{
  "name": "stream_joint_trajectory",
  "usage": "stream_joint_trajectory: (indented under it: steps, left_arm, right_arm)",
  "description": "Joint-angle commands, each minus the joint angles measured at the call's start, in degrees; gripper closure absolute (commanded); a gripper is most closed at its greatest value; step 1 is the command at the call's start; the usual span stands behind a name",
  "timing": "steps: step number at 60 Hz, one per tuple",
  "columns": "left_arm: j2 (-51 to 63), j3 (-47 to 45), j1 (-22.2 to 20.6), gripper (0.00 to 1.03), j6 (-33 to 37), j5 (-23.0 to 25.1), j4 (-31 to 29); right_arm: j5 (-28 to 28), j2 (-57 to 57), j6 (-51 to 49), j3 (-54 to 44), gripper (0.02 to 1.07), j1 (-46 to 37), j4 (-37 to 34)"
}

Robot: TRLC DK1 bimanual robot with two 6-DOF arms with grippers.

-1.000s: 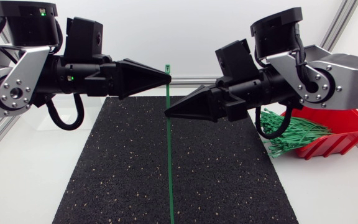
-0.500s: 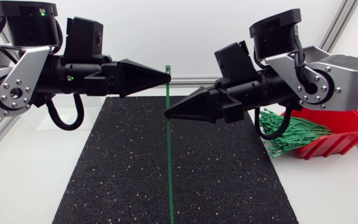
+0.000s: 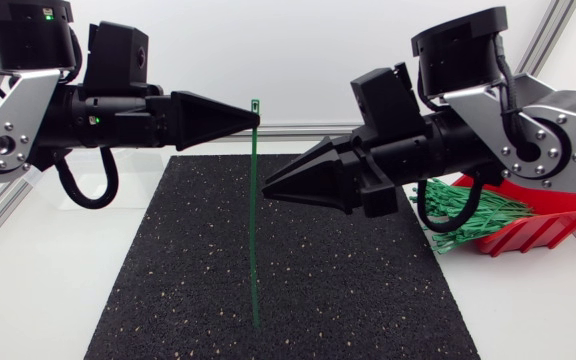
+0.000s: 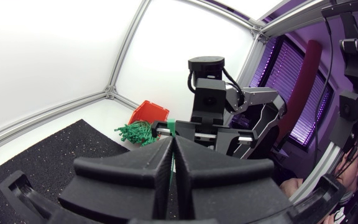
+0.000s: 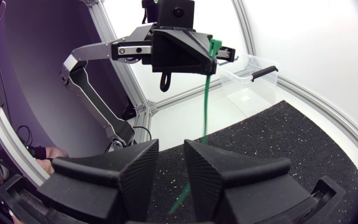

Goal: Take a green cable tie from the red box, thread the tail through the head to close it, then place it in the transparent bin on the left.

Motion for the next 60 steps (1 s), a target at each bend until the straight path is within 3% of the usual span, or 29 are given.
stream_joint_trajectory:
  steps: [1, 16, 26, 30, 47, 57, 60]
  left_arm:
    - [-1.12, 1.57, 1.14, 1.0, -1.62, 1.27, -1.06]
    - [-1.29, 0.69, 4.48, 1.0, -1.53, 2.76, -4.66]
    - [-0.76, 0.6, 5.36, 1.0, -1.88, 2.76, -7.56]
    - [-0.59, 0.69, 5.8, 1.0, -2.41, 2.5, -8.0]
    - [1.61, 2.1, 7.12, 1.0, -4.43, 2.5, -14.15]
    - [2.05, 2.62, 8.0, 1.0, -4.43, 3.2, -16.53]
    - [2.14, 2.71, 8.26, 1.0, -4.43, 3.64, -16.7]
  right_arm:
    - [0.91, -1.57, -2.08, -1.08, 0.6, -0.36, -2.08]
    - [10.05, -3.33, -10.25, -1.17, 0.2, -0.36, -9.91]
    - [16.29, -3.33, -11.31, -0.99, 0.14, -1.85, -12.1]
    - [20.33, -3.42, -13.86, -0.73, 0.06, -1.59, -14.3]
    - [35.19, -2.89, -25.11, -0.9, 0.05, 0.08, -18.34]
    - [36.68, -5.44, -28.62, -2.31, 0.05, 0.87, -18.96]
    - [40.2, -6.32, -28.89, -2.4, 0.05, 2.19, -19.05]
